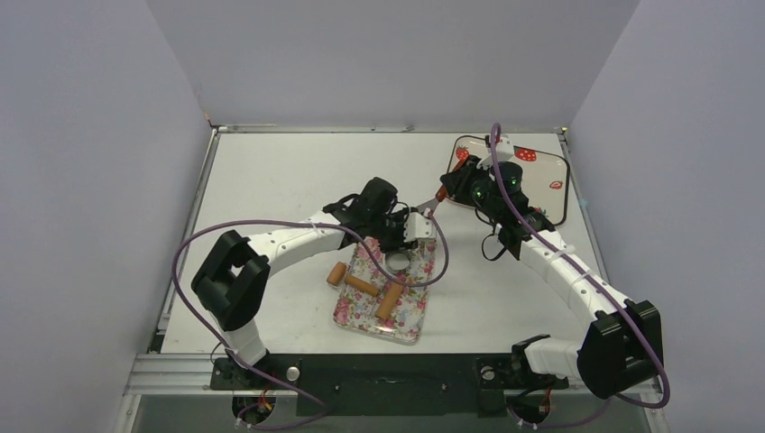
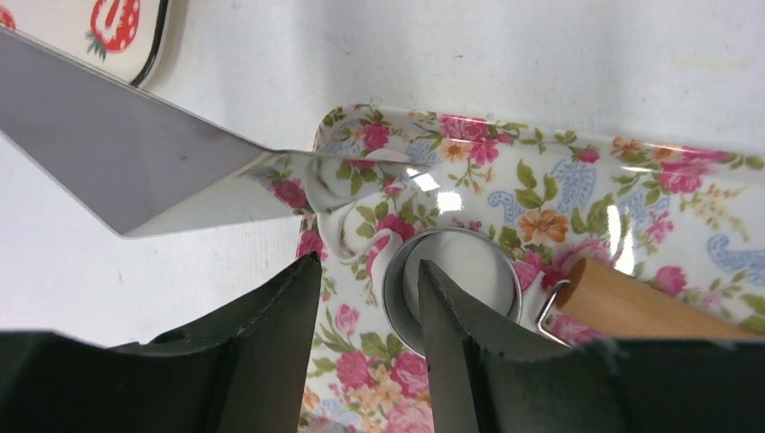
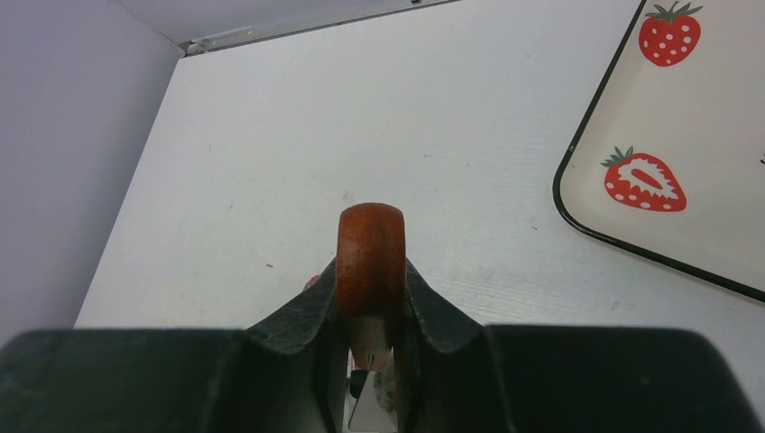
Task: Roll out the dumpling wrappers from the dough
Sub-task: Remove the dumpling wrapper from the work surface.
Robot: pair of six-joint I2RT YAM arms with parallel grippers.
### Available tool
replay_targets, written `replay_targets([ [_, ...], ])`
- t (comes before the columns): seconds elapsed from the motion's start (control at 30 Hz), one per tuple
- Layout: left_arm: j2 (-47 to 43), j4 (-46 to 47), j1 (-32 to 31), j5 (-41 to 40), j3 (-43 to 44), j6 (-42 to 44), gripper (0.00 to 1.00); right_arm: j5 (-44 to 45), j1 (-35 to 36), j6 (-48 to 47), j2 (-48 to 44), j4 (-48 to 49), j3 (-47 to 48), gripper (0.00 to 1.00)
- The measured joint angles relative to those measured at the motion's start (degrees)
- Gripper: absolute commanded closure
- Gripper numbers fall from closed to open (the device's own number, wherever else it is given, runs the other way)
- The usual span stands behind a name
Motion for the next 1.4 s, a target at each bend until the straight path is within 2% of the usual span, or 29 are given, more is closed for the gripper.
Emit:
replay_targets([
  [0.13,-1.7,1.2,-2.2,-6.8,-0.1,-14.0,0.67,0.0,0.0,0.0,0.0,0.0,0.0,1.0],
  [0.3,-1.8,1.4,-6.3,-17.4,-0.1,-35.1,0.68,0.1,0.0,0.0,0.0,0.0,0.0,1.0],
  [0.43,-1.8,2.0,-8.6,-23.3,-0.5,-44.7,0.67,0.1,0.0,0.0,-0.1,0.0,-0.1,1.0],
  [0.83,3.9,3.2,-9.5,-34.6,-0.7,-48.9,0.69,0.4,0.0,0.2,-1.4,0.3,-1.3,1.0],
  [1.1,4.2,2.3,-10.5,-36.5,-0.8,-51.3,0.68,0.5,0.0,0.2,-1.4,0.3,-1.4,1.0],
  [1.23,4.1,1.0,-10.7,-36.5,-0.4,-52.7,0.62,0.5,-0.1,0.2,-1.5,0.3,-1.4,1.0],
  [1.4,3.0,-1.7,-10.7,-35.0,-0.1,-57.3,0.6,0.5,-0.5,0.1,-1.7,-0.1,-1.4,1.0],
])
